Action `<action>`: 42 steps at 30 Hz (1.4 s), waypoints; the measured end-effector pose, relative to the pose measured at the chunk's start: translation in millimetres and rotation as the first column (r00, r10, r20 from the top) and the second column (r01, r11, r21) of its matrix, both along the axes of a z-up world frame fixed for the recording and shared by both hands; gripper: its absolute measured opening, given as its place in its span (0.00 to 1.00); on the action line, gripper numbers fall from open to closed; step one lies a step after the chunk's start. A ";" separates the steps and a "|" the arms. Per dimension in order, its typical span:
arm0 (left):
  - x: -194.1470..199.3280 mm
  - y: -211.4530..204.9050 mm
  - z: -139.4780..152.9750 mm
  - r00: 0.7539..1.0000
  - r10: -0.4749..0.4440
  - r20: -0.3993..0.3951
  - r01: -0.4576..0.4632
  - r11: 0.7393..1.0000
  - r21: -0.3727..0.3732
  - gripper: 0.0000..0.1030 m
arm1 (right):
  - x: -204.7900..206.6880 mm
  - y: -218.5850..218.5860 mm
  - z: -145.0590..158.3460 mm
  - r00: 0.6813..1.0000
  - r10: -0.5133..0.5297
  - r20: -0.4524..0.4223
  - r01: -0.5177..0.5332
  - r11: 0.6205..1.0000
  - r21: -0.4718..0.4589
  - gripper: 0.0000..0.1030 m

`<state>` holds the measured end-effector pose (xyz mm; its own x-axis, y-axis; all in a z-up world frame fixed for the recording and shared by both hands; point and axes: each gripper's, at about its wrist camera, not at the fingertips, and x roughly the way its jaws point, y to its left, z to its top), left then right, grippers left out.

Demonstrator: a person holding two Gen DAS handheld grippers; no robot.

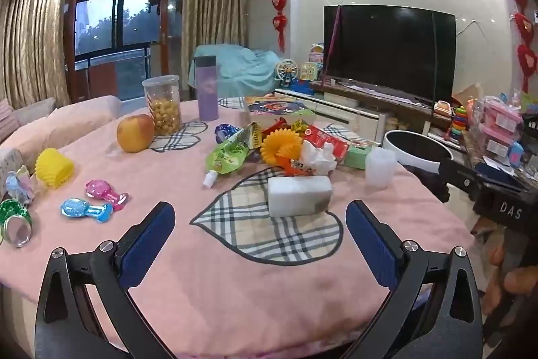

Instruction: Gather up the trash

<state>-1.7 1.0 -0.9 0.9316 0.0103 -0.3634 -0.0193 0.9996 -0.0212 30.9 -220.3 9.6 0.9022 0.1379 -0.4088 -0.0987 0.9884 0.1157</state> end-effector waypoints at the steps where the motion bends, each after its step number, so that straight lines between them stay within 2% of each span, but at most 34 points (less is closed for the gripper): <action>1: -1.6 1.0 -0.2 1.000 0.009 -0.001 -0.009 1.000 -0.004 1.00 | -1.6 0.0 0.9 1.000 -0.005 0.002 0.005 1.000 -0.012 1.00; 4: -10.7 -9.8 5.5 1.000 -0.004 0.016 0.003 0.999 0.034 1.00 | -15.9 4.1 2.1 1.000 0.006 0.025 -0.005 0.999 -0.044 1.00; 6: -4.6 -13.7 6.8 1.000 -0.004 -0.012 0.004 1.000 0.024 1.00 | -10.4 6.9 1.7 1.000 0.008 -0.023 -0.010 0.999 -0.044 1.00; 10: -8.1 -5.0 7.5 1.000 -0.010 -0.001 0.010 1.000 -0.001 1.00 | -11.1 9.3 -0.8 0.999 0.011 -0.042 -0.013 0.999 -0.052 1.00; 21: -9.2 -4.7 10.8 1.000 -0.011 0.008 0.011 1.000 -0.002 1.00 | -11.4 1.1 -3.0 0.999 0.001 -0.038 -0.001 1.000 -0.018 1.00; 42: -7.4 -2.9 12.8 1.000 -0.010 0.007 0.010 1.000 -0.010 1.00 | -11.8 0.4 -4.9 0.999 0.011 -0.043 -0.012 1.000 -0.013 1.00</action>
